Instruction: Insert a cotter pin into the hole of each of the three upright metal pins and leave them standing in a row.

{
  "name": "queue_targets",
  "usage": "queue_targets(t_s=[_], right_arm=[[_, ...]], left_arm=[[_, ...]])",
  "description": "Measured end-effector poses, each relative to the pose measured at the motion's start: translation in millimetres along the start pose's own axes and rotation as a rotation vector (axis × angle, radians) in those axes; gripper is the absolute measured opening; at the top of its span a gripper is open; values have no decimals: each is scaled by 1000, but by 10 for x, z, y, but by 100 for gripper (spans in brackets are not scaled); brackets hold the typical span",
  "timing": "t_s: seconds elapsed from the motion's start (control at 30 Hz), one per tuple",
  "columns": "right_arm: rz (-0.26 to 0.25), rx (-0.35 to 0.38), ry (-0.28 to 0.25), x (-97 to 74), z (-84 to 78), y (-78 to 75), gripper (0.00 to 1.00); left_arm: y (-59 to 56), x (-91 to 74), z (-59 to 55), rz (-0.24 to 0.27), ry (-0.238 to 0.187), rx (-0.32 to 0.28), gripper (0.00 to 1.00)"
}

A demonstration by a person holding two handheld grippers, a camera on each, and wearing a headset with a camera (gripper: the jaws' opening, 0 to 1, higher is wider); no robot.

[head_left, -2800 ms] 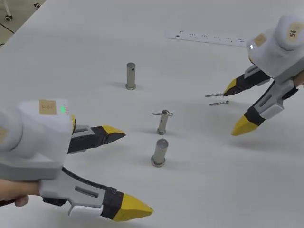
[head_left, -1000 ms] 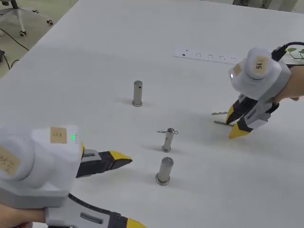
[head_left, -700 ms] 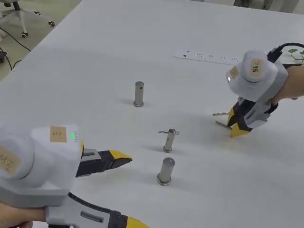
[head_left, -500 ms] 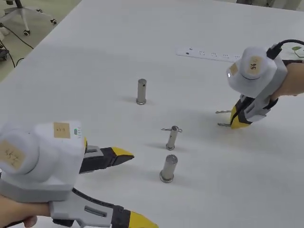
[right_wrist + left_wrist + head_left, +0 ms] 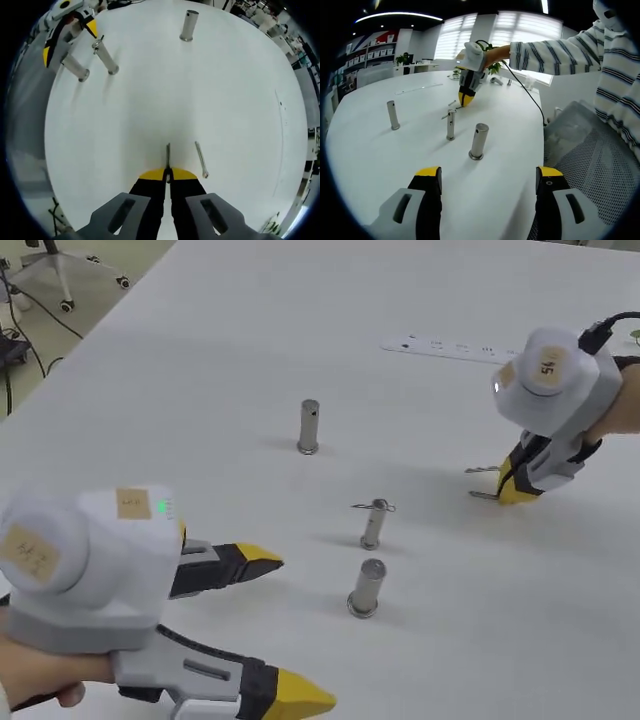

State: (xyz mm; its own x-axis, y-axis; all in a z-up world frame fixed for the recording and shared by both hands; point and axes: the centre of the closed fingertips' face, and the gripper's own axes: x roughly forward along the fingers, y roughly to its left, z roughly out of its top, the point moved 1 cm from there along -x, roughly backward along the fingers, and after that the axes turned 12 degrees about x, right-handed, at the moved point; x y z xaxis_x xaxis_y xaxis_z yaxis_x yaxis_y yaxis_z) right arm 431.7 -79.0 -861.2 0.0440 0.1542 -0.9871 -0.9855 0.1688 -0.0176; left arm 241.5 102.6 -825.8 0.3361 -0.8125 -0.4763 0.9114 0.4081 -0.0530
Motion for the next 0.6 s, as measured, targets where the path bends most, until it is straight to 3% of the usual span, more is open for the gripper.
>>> queue_targets(t_s=[0.43,0.6], right_arm=[[-21,5,-22,-3,-42,34,3],[-38,3,-51,-82,-17,53,2]], left_arm=[[-6,8,53,16,-10,-11,75],[16,-1,103,30,-27,-18,74]])
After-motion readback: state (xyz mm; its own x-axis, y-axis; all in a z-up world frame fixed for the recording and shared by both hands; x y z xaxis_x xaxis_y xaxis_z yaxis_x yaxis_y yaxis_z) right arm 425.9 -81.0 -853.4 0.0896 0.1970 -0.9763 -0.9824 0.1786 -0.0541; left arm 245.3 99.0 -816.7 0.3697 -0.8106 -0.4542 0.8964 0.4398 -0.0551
